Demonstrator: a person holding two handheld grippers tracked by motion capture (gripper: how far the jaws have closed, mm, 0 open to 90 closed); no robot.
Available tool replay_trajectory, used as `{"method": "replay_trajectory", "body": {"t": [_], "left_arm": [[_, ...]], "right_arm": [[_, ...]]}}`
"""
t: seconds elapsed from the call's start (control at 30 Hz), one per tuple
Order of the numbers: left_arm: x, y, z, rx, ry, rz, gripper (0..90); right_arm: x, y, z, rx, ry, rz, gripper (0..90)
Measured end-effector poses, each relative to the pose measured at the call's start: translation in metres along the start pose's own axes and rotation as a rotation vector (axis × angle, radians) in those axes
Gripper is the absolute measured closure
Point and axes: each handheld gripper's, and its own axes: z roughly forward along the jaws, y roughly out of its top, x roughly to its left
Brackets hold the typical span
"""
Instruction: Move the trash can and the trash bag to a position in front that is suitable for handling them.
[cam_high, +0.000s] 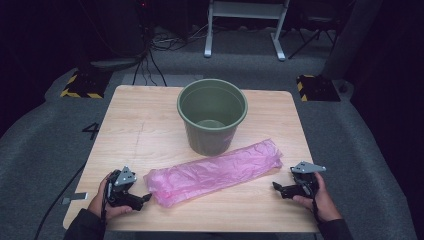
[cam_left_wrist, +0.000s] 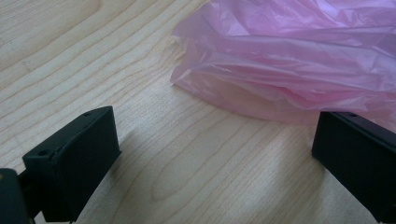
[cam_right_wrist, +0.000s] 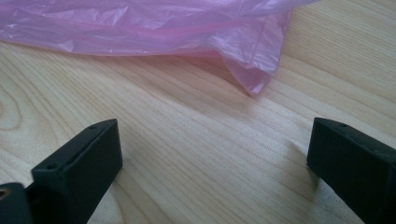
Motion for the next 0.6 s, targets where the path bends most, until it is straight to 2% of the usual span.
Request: {"method": "replay_trajectory", "body": {"t": [0.2,0.3,0.33,0.4,0.47,0.57,0.6], "left_arm": [[0.0,0.002,0.002,-0.002,-0.012,0.005,0.5],[0.001,0.002,0.002,0.0,-0.015,0.009,0.5],[0.001,0.003,0.003,0.0,-0.018,0.01,0.5],[0.001,0.002,0.002,-0.001,-0.015,0.01,0.6],[0.001,0.002,0.002,-0.001,-0.01,0.013,0.7],[-0.001,0.002,0.002,-0.002,-0.01,0.007,1.4],[-0.001,0.002,0.002,-0.002,-0.01,0.005,1.5]], "right_arm": [[0.0,0.0,-0.001,0.007,-0.015,0.011,1.1],[0.001,0.0,-0.001,0.003,-0.027,-0.001,1.3],[0.003,0.0,-0.002,0.0,-0.033,-0.014,2.5],[0.003,0.001,-0.003,0.007,-0.027,-0.007,6.8],[0.005,0.002,-0.003,-0.007,-0.016,0.0,19.6],[0.011,0.006,-0.003,-0.022,-0.018,-0.016,14.8],[0.013,0.007,-0.004,-0.032,-0.02,-0.025,17.7]]}}
